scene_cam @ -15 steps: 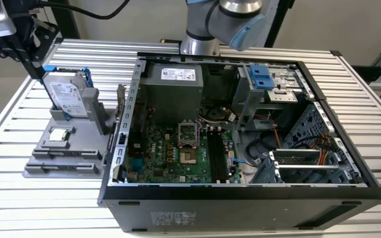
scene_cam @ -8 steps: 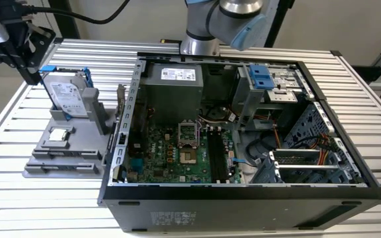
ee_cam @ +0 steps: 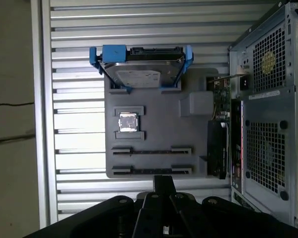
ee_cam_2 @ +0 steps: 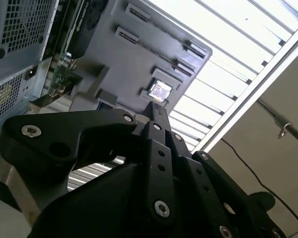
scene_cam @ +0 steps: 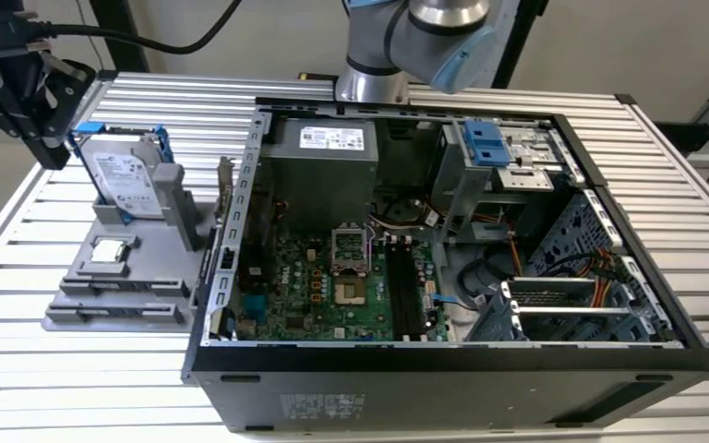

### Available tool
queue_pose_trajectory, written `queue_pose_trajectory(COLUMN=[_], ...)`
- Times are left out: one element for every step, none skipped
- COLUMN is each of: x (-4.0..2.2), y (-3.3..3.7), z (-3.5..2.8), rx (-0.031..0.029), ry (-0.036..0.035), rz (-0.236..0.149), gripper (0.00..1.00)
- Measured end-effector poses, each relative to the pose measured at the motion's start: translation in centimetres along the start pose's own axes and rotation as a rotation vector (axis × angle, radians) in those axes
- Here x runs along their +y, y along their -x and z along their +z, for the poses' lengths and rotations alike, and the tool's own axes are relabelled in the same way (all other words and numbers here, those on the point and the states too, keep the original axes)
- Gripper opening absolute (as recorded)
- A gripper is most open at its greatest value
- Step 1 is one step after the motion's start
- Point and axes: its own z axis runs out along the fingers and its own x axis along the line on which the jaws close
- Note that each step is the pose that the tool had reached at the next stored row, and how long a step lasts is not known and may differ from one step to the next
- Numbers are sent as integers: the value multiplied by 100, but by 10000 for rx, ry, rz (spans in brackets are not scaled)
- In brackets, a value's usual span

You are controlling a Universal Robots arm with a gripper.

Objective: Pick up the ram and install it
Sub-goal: 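Reach for the ram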

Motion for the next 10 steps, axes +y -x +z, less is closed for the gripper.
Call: queue_pose_trajectory(x=[-11, -22, -32, -42, -48, -54, -57, -61, -64, -66], y=[1, 1, 2, 2, 2, 3, 3, 3, 3, 3], z=[-1, -1, -2, -2, -2, -2, -3, -3, -3, -3], rx=[1, 0, 0, 0, 0, 0, 0, 0, -1, 0], ry=[-1, 0, -1, 0, 0, 0, 0, 0, 0, -1], rz=[0, 0, 0, 0, 0, 0, 0, 0, -1, -3], gripper=[0, 0, 0, 0, 0, 0, 0, 0, 0, 0])
